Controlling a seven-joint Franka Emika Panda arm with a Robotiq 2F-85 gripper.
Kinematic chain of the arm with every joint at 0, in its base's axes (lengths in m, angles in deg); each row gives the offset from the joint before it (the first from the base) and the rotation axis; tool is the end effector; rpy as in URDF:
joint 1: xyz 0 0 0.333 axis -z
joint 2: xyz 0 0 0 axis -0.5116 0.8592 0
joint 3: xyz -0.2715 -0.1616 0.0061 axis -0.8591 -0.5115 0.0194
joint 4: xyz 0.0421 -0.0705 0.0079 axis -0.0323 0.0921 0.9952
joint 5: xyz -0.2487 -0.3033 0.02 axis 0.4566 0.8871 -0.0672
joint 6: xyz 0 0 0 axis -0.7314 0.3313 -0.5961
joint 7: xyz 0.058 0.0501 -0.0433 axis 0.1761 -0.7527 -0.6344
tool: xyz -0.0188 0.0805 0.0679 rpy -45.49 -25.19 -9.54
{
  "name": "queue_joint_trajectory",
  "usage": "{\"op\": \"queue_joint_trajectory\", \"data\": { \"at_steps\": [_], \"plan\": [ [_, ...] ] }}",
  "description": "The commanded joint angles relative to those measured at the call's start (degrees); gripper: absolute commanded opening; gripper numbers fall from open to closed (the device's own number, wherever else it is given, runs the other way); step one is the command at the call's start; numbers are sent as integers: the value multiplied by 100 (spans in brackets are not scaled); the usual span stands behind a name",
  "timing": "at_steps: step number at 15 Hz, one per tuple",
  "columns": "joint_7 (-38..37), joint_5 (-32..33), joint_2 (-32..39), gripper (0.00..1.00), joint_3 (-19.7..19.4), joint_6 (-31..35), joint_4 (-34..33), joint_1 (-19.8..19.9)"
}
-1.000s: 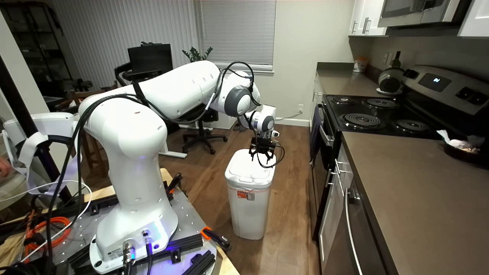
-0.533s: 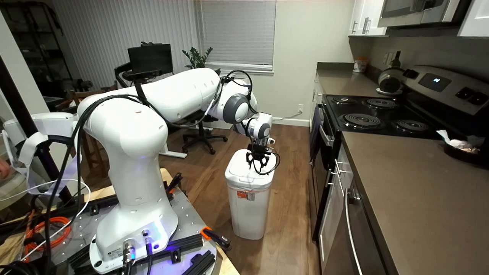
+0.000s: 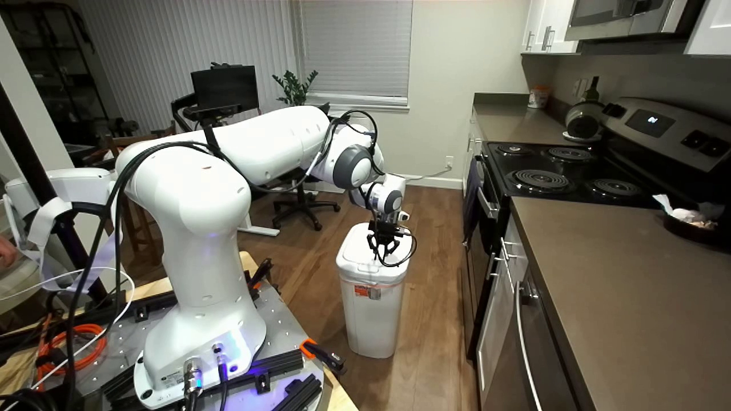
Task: Press the button on the bin
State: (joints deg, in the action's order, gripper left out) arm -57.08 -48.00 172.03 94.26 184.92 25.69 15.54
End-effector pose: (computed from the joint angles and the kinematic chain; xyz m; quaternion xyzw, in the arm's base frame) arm 0.6461 0.2577 -0.0747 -0.9342 -0.3395 0.1067 0.0248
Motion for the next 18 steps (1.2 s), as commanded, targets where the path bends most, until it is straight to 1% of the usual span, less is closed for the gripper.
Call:
{"op": "queue_joint_trajectory", "data": {
  "at_steps": [1, 2, 3, 4, 5, 6, 7, 8, 9, 10, 11, 12, 15, 17, 18],
  "plan": [
    [42, -41, 54, 34, 64, 208, -54, 36],
    [21, -41, 43, 30, 62, 265, -30, 29],
    [-7, -41, 31, 29, 55, 307, -14, 21],
    [-1, -53, 12, 25, 70, 313, 9, 33],
    [7, -65, -6, 26, 88, 323, 33, 46],
    [-25, -75, -30, 20, 90, 298, 62, 49],
    [-2, -89, -47, 19, 121, 271, 82, 67],
    [-18, -96, -55, 14, 134, 286, 98, 75],
    [-36, -102, -59, 13, 149, 292, 110, 84],
    [-60, -99, -63, 15, 152, 308, 125, 82],
    [-73, -100, -64, 12, 157, 317, 137, 82],
    [-93, -101, -47, 15, 155, 315, 126, 79],
    [-141, -94, -14, 17, 131, 302, 121, 78],
    [-181, -84, 31, 13, 109, 352, 154, 73],
    [-192, -84, 44, 14, 105, 366, 180, 76]
  ]
}}
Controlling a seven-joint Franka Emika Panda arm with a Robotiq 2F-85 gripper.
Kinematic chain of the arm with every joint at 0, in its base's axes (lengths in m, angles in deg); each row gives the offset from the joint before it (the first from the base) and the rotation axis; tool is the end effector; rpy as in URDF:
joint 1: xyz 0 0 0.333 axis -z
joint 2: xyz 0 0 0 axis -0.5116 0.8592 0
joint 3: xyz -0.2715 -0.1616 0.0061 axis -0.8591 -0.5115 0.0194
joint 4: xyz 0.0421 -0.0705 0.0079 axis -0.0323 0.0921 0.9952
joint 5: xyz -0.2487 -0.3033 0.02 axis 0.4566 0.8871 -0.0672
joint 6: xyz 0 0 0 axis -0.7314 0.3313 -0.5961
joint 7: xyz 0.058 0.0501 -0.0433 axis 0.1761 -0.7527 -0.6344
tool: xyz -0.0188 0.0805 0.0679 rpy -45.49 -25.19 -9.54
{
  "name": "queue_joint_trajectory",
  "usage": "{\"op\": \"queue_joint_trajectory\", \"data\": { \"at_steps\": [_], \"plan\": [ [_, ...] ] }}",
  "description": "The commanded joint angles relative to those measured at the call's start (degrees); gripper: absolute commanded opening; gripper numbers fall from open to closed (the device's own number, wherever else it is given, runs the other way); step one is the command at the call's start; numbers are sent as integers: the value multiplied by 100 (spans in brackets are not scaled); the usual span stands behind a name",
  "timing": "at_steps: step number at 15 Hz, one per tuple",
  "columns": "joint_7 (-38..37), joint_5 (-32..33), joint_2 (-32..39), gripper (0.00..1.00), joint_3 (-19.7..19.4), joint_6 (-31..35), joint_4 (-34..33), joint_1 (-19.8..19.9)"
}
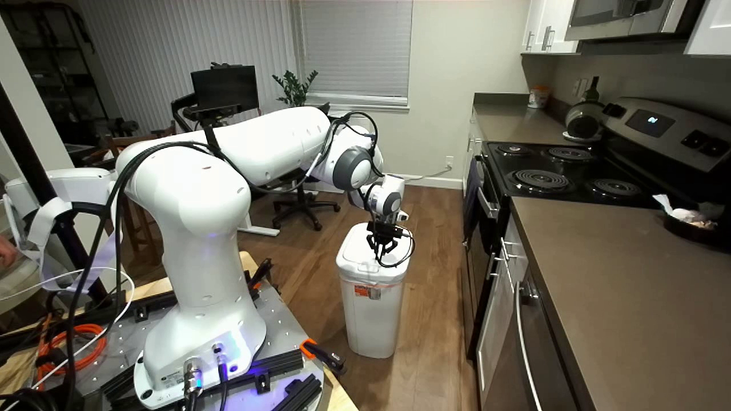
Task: Press the button on the bin
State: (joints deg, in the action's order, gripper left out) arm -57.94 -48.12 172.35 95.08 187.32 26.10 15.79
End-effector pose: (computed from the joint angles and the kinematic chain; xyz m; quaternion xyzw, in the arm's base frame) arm 0.6452 0.2625 -0.0772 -0.9384 -0.3313 0.0919 0.0339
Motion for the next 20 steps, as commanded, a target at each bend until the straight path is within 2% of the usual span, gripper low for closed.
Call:
{"op": "queue_joint_trajectory", "data": {
  "at_steps": [1, 2, 3, 4, 5, 6, 7, 8, 9, 10, 11, 13, 15, 16, 20],
  "plan": [
    [-176, -67, 62, 13, 22, 343, 332, 27],
    [-174, -217, 48, 18, -100, 448, 453, -67],
    [-266, -78, -1, 40, -13, 579, 580, 6],
    [-55, -149, 75, 43, -90, 267, 265, -64],
    [-64, -144, 89, 19, -93, 318, 327, -70],
    [-64, -142, 93, 24, -98, 317, 325, -76],
    [-127, -112, 92, 55, -146, 355, 344, -139],
    [-152, -108, 90, 61, -164, 384, 382, -158],
    [-194, -84, 92, 17, -214, 479, 469, -199],
    [-178, -96, 94, 20, -206, 492, 523, -206],
    [-159, -101, 99, 19, -205, 490, 579, -220],
    [-169, -118, 97, 6, -208, 495, 642, -239],
    [-156, -135, 94, 1, -182, 474, 679, -223],
    [-167, -131, 94, 0, -190, 527, 671, -220],
    [-308, -24, -683, 3, -234, 927, 1558, -99]
  ]
}}
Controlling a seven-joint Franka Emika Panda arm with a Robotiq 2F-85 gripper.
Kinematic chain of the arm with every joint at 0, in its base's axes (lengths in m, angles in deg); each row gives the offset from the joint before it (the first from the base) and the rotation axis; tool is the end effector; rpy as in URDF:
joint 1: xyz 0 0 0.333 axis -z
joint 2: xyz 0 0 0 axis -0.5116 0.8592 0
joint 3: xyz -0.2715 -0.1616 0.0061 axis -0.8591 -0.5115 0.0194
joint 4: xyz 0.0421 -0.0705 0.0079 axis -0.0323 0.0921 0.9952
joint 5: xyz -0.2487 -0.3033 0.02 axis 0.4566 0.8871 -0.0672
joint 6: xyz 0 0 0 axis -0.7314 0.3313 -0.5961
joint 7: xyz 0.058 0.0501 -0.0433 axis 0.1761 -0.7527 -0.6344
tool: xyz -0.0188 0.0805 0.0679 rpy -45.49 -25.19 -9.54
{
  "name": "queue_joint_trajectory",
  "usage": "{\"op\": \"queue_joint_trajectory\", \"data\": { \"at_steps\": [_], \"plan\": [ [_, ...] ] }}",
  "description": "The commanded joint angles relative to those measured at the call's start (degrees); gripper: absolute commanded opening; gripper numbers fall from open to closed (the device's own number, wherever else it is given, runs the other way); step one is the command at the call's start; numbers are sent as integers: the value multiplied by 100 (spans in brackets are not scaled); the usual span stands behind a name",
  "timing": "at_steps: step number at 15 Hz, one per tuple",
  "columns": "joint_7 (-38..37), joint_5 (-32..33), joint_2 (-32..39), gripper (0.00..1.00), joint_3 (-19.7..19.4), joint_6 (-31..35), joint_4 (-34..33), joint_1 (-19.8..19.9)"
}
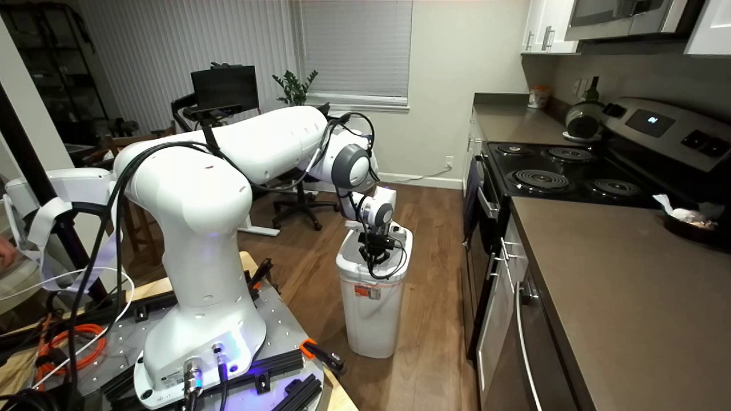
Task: Press the button on the bin
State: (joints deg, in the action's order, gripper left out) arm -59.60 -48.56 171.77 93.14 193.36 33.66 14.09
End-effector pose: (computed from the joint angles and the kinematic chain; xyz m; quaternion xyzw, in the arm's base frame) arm 0.6069 0.2632 -0.1120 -0.9374 -0.3323 0.1019 0.0233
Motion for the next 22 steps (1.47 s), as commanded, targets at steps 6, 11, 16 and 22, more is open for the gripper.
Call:
{"op": "queue_joint_trajectory", "data": {
  "at_steps": [6, 11, 16, 22],
  "plan": [
    [-92, -81, -1680, 2, -21, -680, 1577, 217],
    [6, -115, -2263, 31, 46, -1905, 1651, 382],
    [100, -120, -3011, 60, 35, -2769, 1942, 586],
    [15, -29, -3243, 73, -68, -2759, 1858, 688]
  ]
}}
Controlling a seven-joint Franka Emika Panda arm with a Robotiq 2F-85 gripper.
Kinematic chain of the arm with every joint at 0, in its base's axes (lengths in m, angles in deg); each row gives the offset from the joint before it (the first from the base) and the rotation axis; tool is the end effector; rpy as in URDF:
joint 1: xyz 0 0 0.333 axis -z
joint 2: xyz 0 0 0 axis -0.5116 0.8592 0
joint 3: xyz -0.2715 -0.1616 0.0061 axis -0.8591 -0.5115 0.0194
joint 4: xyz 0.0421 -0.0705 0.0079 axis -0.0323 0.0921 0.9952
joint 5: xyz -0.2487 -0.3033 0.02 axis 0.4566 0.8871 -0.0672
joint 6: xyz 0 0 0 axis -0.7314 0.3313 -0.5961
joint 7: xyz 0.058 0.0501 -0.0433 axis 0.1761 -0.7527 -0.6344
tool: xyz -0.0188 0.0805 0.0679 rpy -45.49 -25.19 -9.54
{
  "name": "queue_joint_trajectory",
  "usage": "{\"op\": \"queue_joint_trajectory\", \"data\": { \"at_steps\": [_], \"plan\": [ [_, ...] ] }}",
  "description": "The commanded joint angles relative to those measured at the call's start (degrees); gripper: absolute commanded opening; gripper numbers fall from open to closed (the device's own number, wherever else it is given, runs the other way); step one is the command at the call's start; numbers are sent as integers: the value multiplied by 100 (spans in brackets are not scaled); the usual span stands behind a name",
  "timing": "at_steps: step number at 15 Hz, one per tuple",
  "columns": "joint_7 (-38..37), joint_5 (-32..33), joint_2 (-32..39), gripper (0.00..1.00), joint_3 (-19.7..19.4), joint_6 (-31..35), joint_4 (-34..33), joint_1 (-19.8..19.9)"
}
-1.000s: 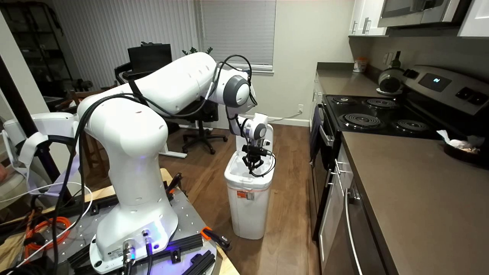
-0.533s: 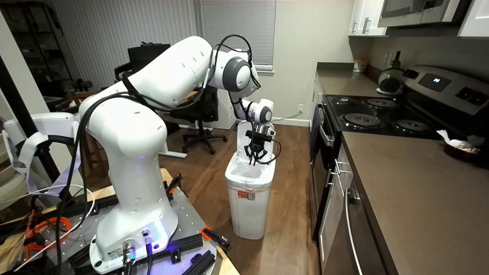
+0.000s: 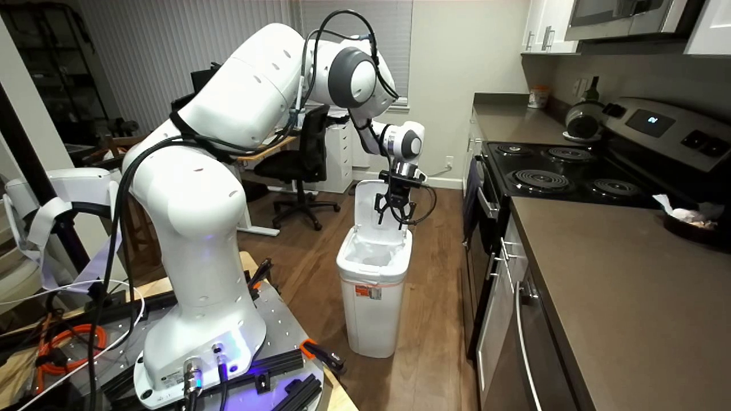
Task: Press the button on the bin
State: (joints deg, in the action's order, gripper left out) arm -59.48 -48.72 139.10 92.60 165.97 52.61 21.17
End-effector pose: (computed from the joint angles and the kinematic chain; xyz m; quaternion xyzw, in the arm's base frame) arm 0.6351 0.1795 0.1284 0.9322 0.2881 -0.2187 0.0140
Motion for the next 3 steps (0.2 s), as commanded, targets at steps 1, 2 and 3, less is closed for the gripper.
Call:
{"op": "queue_joint_trajectory", "data": {
  "at_steps": [1, 2, 3],
  "plan": [
    [18, -15, -84, 80, -18, -18, 26, 25],
    [27, -17, -158, 86, -21, -17, 75, 52],
    [29, -17, -198, 92, -21, -17, 111, 63]
  ]
}}
